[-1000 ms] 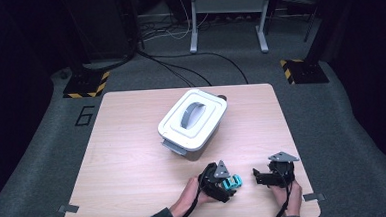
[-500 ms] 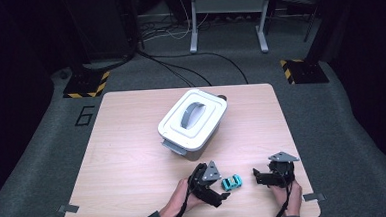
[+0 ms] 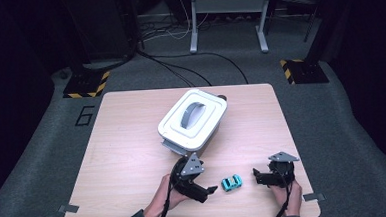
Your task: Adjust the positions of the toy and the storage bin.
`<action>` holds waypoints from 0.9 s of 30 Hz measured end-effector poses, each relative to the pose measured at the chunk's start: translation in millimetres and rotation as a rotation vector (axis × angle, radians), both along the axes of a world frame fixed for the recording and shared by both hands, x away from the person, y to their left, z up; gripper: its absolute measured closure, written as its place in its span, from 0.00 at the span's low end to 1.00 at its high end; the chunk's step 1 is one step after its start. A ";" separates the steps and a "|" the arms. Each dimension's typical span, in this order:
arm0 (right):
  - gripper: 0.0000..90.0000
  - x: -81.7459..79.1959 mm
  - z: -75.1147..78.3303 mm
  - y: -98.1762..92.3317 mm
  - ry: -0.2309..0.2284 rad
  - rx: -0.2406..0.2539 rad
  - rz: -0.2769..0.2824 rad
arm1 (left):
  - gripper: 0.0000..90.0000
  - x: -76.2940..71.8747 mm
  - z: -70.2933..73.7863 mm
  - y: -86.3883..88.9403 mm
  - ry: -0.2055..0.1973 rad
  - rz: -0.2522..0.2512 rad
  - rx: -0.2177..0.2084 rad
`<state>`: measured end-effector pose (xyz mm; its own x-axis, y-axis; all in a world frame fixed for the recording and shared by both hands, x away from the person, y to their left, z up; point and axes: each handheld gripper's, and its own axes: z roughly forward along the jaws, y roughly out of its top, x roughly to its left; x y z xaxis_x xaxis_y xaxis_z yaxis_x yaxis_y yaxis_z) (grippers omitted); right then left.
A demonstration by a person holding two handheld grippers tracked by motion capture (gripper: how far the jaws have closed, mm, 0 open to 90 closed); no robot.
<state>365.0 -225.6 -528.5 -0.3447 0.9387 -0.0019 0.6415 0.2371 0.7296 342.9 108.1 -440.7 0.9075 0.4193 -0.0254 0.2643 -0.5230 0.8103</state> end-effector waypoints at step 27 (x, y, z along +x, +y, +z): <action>0.07 0.1 0.0 -0.2 -0.002 -0.001 -0.003 | 0.02 76.2 60.0 38.6 -0.088 0.209 -0.024</action>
<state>365.0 -225.7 -528.5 -0.3422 0.9396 -0.0040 0.6407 0.2364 0.7305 419.1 146.8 -380.7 0.7999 0.5989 0.0376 0.2929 -0.4443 0.8466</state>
